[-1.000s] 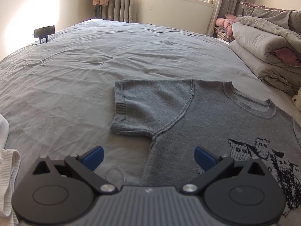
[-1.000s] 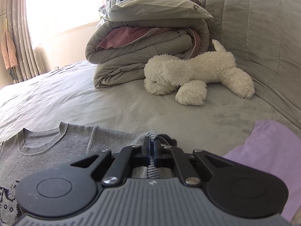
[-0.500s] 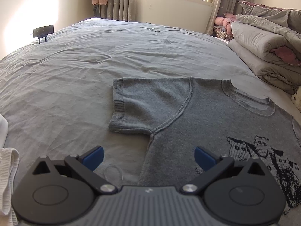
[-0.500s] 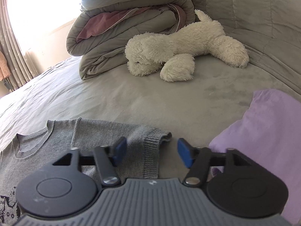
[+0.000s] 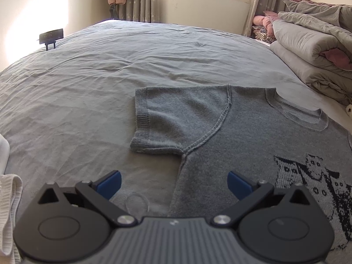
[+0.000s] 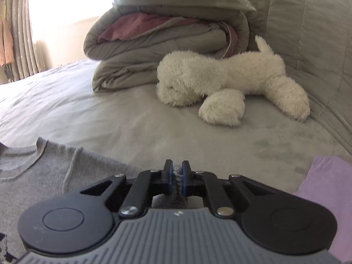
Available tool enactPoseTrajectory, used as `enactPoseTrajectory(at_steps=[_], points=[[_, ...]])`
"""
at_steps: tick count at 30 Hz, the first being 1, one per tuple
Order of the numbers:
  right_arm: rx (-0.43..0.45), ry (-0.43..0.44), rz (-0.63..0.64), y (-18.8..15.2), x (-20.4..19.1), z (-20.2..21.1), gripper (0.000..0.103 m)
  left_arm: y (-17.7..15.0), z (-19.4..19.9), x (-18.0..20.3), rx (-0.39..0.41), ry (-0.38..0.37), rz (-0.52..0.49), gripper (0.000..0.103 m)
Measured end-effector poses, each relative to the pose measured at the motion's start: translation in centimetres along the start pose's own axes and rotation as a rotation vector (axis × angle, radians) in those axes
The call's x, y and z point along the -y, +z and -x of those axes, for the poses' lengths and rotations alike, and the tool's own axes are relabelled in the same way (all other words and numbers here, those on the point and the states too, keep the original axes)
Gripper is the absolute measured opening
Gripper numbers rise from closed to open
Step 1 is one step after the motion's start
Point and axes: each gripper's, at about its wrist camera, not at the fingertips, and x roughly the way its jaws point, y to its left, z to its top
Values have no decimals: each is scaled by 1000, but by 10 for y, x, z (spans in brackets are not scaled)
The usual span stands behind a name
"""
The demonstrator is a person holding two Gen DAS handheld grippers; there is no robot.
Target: Fold clothes
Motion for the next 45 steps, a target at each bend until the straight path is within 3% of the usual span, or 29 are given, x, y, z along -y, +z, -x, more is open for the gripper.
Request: enactPoseTrajectory(at_steps=[2,5,7,10,12,13,14,16,19,21,23,24,25,28,33,40,45], points=[[48,-21,36,7,-6,6,9,-1,1,2,9,0,-12,103],[-63,-82,96,-4,-14,-12,9,-1,1,4,18,3,-29,103],[-137,-94,45,-14,-5,-23,10,-1,1,4,17,7,-33,103],[-115,-61,-76,-6,10,-13,29,0,1,1,19,6,-19,103],[-96,-46,-92,0,13,-5,43,2,2,0,20,3,-6,103],[-88,-43,-86,3,14,-2,59,2,2,-1,20,2,-2,103],[-85,-43,-81,4,14,0,69,2,3,-1,20,0,2,103],[-103,-21,-86,2,18,-1,69,3,5,-2,23,-5,6,103],[-181,40,-125,-12,24,-11,69,4,6,-1,28,-8,5,103],[-174,29,-43,-21,15,-12,64,4,6,-1,26,-7,6,103],[-155,-1,83,-26,1,-11,45,4,6,-1,25,-5,7,103],[-154,8,93,-26,-2,-11,25,4,6,-1,24,-6,8,103],[-154,12,83,-25,-2,-10,12,4,6,-1,24,-7,10,103],[-139,-2,76,-23,-6,-6,10,4,7,-1,28,-8,9,103],[-40,-7,125,-4,-29,20,10,7,8,-5,25,-14,35,103],[35,87,221,15,-96,66,10,14,14,-14,25,-25,95,103],[-13,183,230,8,-159,75,10,17,16,-19,19,-43,120,103]])
